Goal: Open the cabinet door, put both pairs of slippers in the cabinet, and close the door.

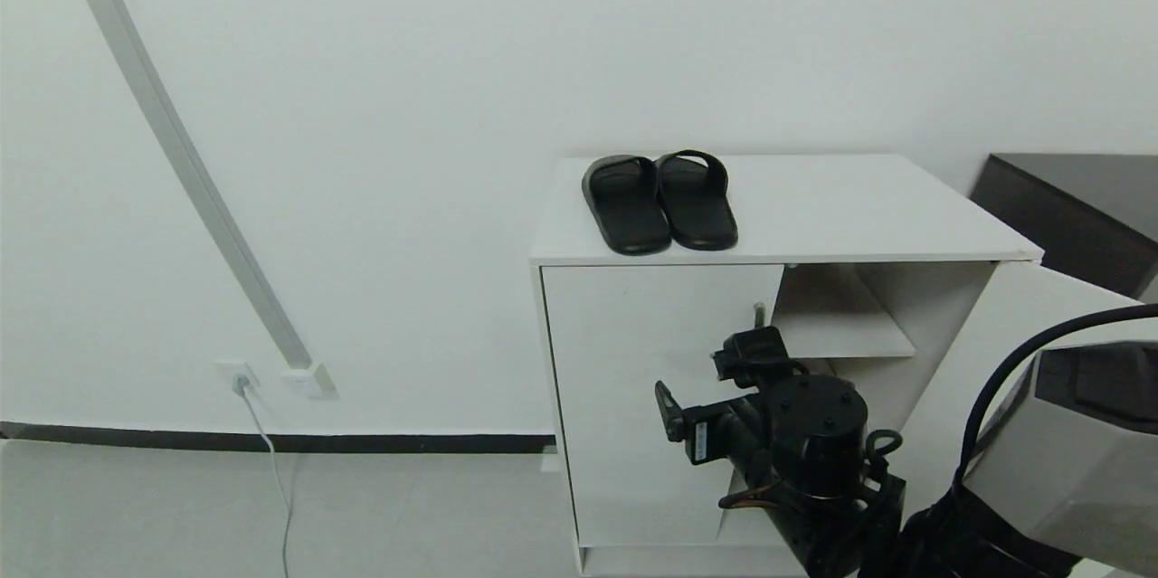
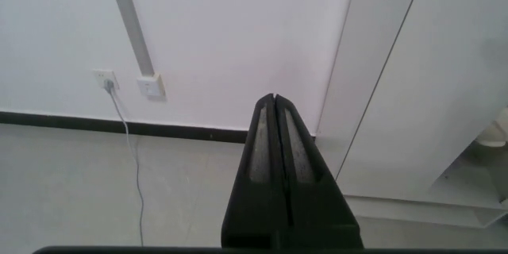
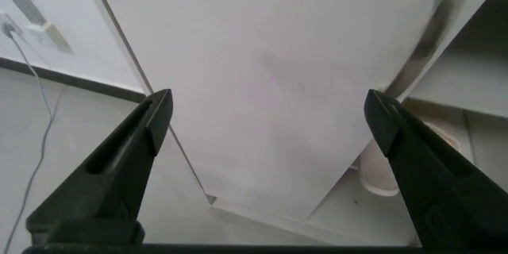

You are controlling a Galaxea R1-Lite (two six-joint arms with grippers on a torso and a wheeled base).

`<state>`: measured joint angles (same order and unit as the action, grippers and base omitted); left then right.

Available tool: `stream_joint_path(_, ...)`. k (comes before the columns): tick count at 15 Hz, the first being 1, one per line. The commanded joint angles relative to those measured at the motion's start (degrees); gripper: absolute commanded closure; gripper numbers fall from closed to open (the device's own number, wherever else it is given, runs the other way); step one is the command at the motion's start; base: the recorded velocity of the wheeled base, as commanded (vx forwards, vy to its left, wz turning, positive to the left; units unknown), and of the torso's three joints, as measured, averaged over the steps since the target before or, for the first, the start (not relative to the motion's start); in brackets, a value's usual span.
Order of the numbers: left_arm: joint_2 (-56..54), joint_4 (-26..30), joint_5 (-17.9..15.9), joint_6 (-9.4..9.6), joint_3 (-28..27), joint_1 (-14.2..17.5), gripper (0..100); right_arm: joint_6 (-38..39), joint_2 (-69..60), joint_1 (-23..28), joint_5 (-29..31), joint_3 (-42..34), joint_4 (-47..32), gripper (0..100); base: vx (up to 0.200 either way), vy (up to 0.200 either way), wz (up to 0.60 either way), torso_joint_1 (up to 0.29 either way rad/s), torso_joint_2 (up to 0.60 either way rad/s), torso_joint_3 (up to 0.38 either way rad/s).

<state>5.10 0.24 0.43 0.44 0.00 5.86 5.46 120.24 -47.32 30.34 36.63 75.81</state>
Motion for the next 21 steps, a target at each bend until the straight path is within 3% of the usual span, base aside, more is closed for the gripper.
stream_joint_path(1,0.0,0.0,0.0,0.0,0.0,0.0,100,0.0,-0.1,0.0,0.0,-0.1,0.0,0,0.0,0.0,0.0,0.207,-0.52,-0.32)
stream_joint_path(13,0.0,0.0,0.0,0.0,0.0,0.0,100,0.0,0.1,0.0,0.0,-0.2,0.3,0,0.0,0.0,0.0,0.236,-0.55,-0.311)
stream_joint_path(19,0.0,0.0,0.0,0.0,0.0,0.0,100,-2.9,0.1,1.3,-0.2,0.5,0.5,0,0.0,0.0,0.0,0.104,-0.23,-0.127)
stream_joint_path(21,0.0,0.0,0.0,0.0,0.0,0.0,100,-3.9,-2.4,1.3,-1.3,5.0,-4.2,0,0.0,0.0,0.0,0.0,0.0,0.0)
